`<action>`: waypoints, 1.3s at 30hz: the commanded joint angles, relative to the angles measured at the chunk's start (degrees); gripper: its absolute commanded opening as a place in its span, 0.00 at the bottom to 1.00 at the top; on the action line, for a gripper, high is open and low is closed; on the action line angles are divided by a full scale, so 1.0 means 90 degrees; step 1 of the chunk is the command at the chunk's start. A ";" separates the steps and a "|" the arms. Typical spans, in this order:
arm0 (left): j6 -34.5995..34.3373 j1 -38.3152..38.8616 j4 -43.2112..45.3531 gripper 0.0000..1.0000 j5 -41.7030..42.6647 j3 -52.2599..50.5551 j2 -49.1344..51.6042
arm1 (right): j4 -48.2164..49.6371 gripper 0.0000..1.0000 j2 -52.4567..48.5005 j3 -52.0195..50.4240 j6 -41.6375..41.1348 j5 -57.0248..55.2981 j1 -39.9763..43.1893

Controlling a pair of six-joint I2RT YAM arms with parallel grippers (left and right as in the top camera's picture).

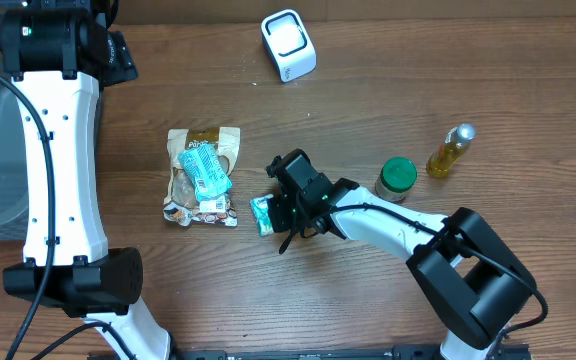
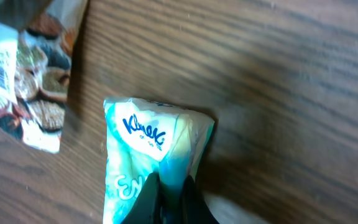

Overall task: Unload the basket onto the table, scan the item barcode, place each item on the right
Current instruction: 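Lift the Kleenex pack and carry it up toward the white scanner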

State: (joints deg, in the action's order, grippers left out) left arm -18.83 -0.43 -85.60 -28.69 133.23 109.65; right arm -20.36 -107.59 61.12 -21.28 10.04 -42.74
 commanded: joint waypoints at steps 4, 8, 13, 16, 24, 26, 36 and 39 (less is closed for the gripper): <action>0.0117 0.0007 0.0017 1.00 0.0027 0.0119 -0.0039 | -0.0384 0.04 0.0682 0.0114 0.0090 -0.0189 0.0007; 0.0117 0.0007 0.0015 1.00 0.0027 0.0119 -0.0039 | -0.0522 0.04 0.1120 0.0117 0.0233 -0.0447 0.0007; 0.0117 0.0007 0.0015 1.00 0.0027 0.0119 -0.0039 | -0.0782 0.04 0.1683 0.0272 0.0777 -0.1362 0.0005; 0.0117 0.0007 0.0015 1.00 0.0027 0.0119 -0.0039 | -0.1095 0.04 0.1936 0.0551 0.1367 -0.2045 0.0000; 0.0117 0.0007 0.0015 0.99 0.0027 0.0119 -0.0039 | -0.1447 0.04 0.2159 0.1455 0.3011 -0.3470 0.0002; 0.0117 0.0007 0.0015 1.00 0.0027 0.0119 -0.0039 | -0.1379 0.04 0.2164 0.1530 0.3186 -0.3470 0.0000; 0.0117 0.0007 0.0015 0.99 0.0027 0.0119 -0.0039 | 0.0287 0.04 0.2154 0.1552 0.4889 -0.3497 0.0015; 0.0117 0.0007 0.0015 1.00 0.0027 0.0119 -0.0039 | 0.0814 0.04 0.2115 0.1552 0.5394 -0.3495 0.0019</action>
State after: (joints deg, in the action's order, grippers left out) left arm -18.83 -0.43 -85.58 -28.69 133.23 109.65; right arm -15.09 -89.47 73.58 19.75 -20.58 -42.74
